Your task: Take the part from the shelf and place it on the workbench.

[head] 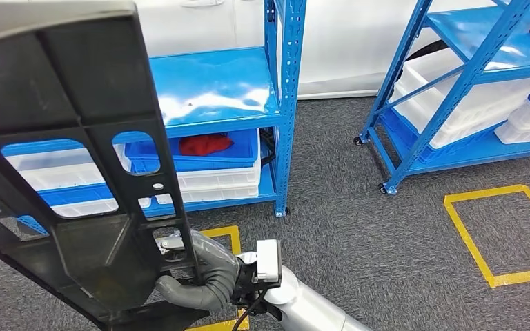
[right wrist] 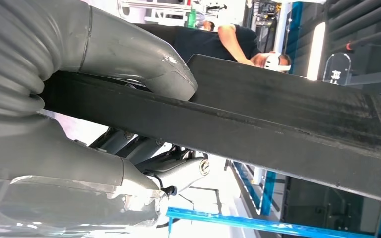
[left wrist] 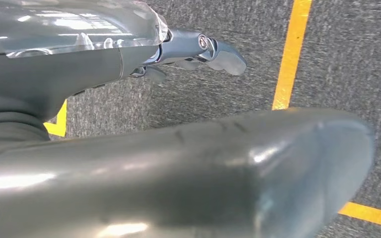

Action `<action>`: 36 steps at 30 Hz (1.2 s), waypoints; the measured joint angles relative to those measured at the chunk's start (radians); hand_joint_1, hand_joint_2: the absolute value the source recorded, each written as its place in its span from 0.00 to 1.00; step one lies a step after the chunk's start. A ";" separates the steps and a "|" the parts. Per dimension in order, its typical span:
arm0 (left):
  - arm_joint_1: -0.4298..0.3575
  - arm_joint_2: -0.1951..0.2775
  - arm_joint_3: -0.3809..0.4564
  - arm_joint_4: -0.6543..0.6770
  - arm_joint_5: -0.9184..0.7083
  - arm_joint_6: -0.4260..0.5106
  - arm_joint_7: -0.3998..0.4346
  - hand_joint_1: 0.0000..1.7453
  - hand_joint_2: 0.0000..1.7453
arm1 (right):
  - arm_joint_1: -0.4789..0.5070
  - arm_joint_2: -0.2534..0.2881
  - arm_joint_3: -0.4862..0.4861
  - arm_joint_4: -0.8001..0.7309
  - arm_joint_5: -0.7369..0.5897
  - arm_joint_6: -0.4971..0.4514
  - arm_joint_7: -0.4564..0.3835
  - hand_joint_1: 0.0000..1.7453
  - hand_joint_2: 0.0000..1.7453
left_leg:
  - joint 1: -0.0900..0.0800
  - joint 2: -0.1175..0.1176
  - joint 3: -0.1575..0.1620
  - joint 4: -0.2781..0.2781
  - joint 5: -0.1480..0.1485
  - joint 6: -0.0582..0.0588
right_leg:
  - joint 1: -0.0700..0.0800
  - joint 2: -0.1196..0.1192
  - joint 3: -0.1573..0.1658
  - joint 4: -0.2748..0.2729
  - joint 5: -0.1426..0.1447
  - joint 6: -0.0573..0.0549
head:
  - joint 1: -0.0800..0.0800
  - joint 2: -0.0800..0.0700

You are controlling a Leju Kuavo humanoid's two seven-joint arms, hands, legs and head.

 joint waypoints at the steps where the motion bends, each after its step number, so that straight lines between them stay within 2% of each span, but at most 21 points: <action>1: 0.001 0.000 0.000 0.000 0.000 0.000 0.000 0.00 0.00 | -0.001 0.000 0.002 0.001 0.002 0.000 0.000 1.00 1.00 | 0.001 0.002 0.033 -0.049 0.028 -0.002 | -0.002 -0.002 -0.003 0.005 -0.001 0.002 | 0.000 0.000; 3: -0.002 0.000 0.000 0.000 0.000 0.000 0.001 0.00 0.00 | -0.004 0.002 0.005 0.001 0.007 0.002 0.000 1.00 1.00 | -0.002 0.020 0.113 -0.183 0.070 -0.002 | -0.002 -0.010 -0.007 0.016 -0.007 0.011 | 0.000 0.000; 4: -0.003 0.000 0.001 0.000 0.000 0.000 0.001 0.00 0.00 | -0.005 0.002 0.007 0.001 0.011 0.003 -0.001 1.00 1.00 | -0.005 0.029 0.138 -0.229 0.079 0.004 | 0.000 -0.014 -0.008 0.021 -0.010 0.017 | 0.000 0.000; 7: -0.005 0.000 0.003 0.000 0.000 0.000 0.001 0.00 0.00 | -0.008 0.003 0.012 -0.001 0.019 0.005 -0.001 1.00 1.00 | -0.012 0.025 0.144 -0.253 0.074 0.034 | 0.006 -0.032 -0.010 0.028 -0.014 0.030 | 0.000 0.000; 9: -0.002 0.000 0.003 0.000 0.000 0.000 0.001 0.00 0.00 | -0.011 0.003 0.013 -0.005 0.022 0.006 -0.001 1.00 1.00 | -0.009 0.012 0.139 -0.256 0.077 0.050 | 0.003 -0.026 -0.020 0.050 -0.034 0.040 | 0.000 0.000; 12: -0.002 0.000 0.004 0.000 0.000 -0.001 0.004 0.00 0.00 | -0.013 0.004 0.015 -0.010 0.027 0.010 -0.001 1.00 1.00 | -0.009 -0.008 0.132 -0.258 0.083 0.067 | 0.000 0.003 -0.100 0.216 -0.123 0.047 | 0.000 0.000; 14: -0.001 0.000 0.004 0.000 0.000 -0.002 0.008 0.00 0.00 | -0.012 0.002 0.017 -0.010 0.032 0.012 0.000 1.00 1.00 | -0.011 -0.025 0.128 -0.258 0.085 0.069 | 0.000 0.007 -0.154 0.318 -0.149 0.045 | 0.000 0.000; 15: 0.000 0.000 0.005 0.000 0.000 -0.003 0.010 0.00 0.00 | -0.012 0.002 0.019 -0.010 0.033 0.013 0.000 1.00 1.00 | -0.013 -0.035 0.127 -0.257 0.086 0.070 | 0.001 0.008 -0.158 0.319 -0.132 0.041 | 0.000 0.000; 16: 0.001 0.000 0.005 0.000 0.000 -0.003 0.012 0.00 0.00 | -0.012 0.001 0.020 -0.010 0.035 0.013 0.001 1.00 1.00 | -0.015 -0.046 0.128 -0.256 0.086 0.070 | 0.002 0.013 -0.143 0.280 -0.098 0.035 | 0.000 0.000; 18: 0.000 -0.001 0.005 0.000 0.000 -0.002 0.015 0.00 0.00 | -0.014 0.000 0.021 -0.014 0.038 0.012 0.001 1.00 1.00 | -0.019 -0.067 0.127 -0.254 0.086 0.069 | 0.003 0.047 -0.088 0.149 -0.021 0.016 | 0.000 0.000; 19: -0.001 -0.001 0.005 0.000 0.000 -0.001 0.016 0.00 0.00 | -0.015 0.000 0.022 -0.016 0.040 0.010 0.001 1.00 1.00 | -0.020 -0.077 0.125 -0.253 0.087 0.066 | 0.004 0.066 -0.066 0.096 0.002 0.008 | 0.000 0.000; 21: -0.002 -0.001 0.005 0.000 0.000 0.006 0.019 0.00 0.00 | -0.016 -0.002 0.024 -0.020 0.048 0.003 0.001 1.00 1.00 | -0.015 -0.094 0.116 -0.252 0.092 0.056 | 0.006 0.084 -0.051 0.052 0.009 0.002 | 0.000 0.000; 23: 0.001 0.004 0.005 0.001 0.000 0.017 0.018 0.00 0.00 | -0.016 -0.003 0.025 -0.025 0.061 -0.006 0.000 1.00 1.00 | -0.011 -0.104 0.110 -0.255 0.096 0.045 | 0.003 0.065 -0.046 0.033 0.012 0.005 | 0.000 0.000; 25: 0.003 0.008 0.005 0.001 0.000 0.029 0.011 0.00 0.00 | -0.016 -0.003 0.026 -0.033 0.076 -0.016 -0.005 1.00 1.00 | -0.014 -0.074 0.094 -0.224 0.073 0.037 | -0.005 0.043 -0.036 0.014 0.019 0.004 | 0.000 0.000; 27: 0.000 0.010 0.005 0.002 0.000 0.039 0.002 0.00 0.00 | -0.011 -0.005 0.027 -0.044 0.096 -0.030 -0.014 1.00 1.00 | -0.012 -0.034 0.044 -0.115 0.014 0.028 | -0.007 0.018 -0.032 0.008 0.022 0.002 | 0.000 0.000; 28: -0.001 0.010 0.005 0.002 0.000 0.041 -0.002 0.00 0.00 | -0.006 -0.008 0.028 -0.051 0.107 -0.038 -0.018 1.00 1.00 | -0.009 -0.027 0.014 -0.051 -0.012 0.022 | -0.007 0.005 -0.032 0.008 0.021 0.002 | 0.000 0.000; 30: 0.003 0.012 0.005 0.002 0.000 0.043 -0.007 0.00 0.00 | 0.006 -0.016 0.029 -0.065 0.126 -0.055 -0.023 1.00 1.00 | -0.003 -0.019 -0.010 0.005 -0.021 0.012 | -0.007 -0.020 -0.033 0.012 0.018 0.004 | 0.000 0.000; 31: 0.005 0.012 0.005 0.002 0.000 0.044 -0.009 0.00 0.00 | 0.010 -0.020 0.030 -0.074 0.133 -0.063 -0.024 1.00 1.00 | -0.001 -0.014 0.009 -0.025 0.002 0.008 | -0.008 -0.031 -0.033 0.015 0.015 0.007 | 0.000 0.000; 33: 0.006 0.015 0.005 0.002 0.000 0.044 -0.010 0.00 0.00 | 0.012 -0.025 0.030 -0.092 0.143 -0.074 -0.025 1.00 1.00 | 0.000 0.016 0.082 -0.156 0.058 0.005 | -0.007 -0.051 -0.034 0.025 0.007 0.015 | 0.000 0.000; 35: 0.003 0.018 0.005 0.002 0.000 0.042 -0.013 0.00 0.00 | 0.012 -0.027 0.030 -0.114 0.151 -0.080 -0.020 1.00 1.00 | -0.005 0.037 0.127 -0.242 0.081 0.019 | -0.003 -0.066 -0.034 0.035 0.000 0.026 | 0.000 0.000; 36: 0.003 0.018 0.005 0.002 0.000 0.039 -0.015 0.00 0.00 | 0.012 -0.028 0.031 -0.127 0.156 -0.082 -0.014 1.00 1.00 | -0.008 0.037 0.128 -0.248 0.078 0.029 | 0.000 -0.072 -0.034 0.036 -0.002 0.031 | 0.000 0.000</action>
